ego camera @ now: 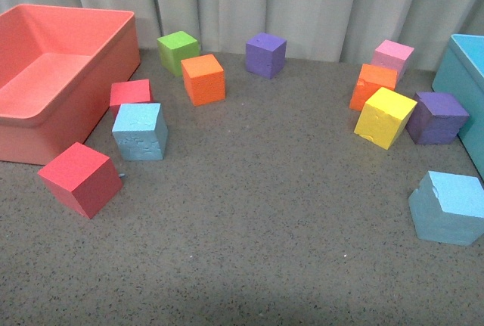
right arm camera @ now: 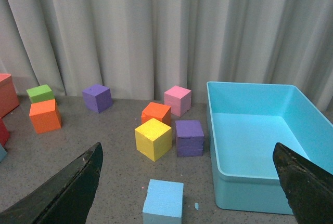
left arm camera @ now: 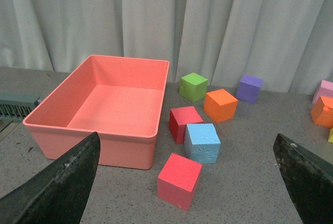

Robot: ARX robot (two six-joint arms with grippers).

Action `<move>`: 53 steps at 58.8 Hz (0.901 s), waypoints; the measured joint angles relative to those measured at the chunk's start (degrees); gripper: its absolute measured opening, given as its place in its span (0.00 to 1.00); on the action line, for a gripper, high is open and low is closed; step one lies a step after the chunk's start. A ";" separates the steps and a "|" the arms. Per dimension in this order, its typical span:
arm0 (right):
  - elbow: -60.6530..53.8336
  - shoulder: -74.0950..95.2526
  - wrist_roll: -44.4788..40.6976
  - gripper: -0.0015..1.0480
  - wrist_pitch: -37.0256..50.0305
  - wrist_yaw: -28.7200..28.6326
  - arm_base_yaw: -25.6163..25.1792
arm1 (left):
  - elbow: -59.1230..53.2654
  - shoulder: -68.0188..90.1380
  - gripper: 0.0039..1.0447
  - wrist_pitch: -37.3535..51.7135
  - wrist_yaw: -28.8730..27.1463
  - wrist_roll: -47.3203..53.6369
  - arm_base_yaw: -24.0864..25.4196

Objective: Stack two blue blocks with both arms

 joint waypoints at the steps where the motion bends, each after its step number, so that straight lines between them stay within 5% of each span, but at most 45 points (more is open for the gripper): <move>1: 0.00 0.00 0.00 0.91 0.00 0.00 0.00 | 0.00 0.00 0.94 0.00 0.00 0.00 0.00; 53: 0.00 0.00 0.00 0.91 0.00 0.00 0.00 | 0.00 0.02 0.94 0.00 0.00 0.00 0.00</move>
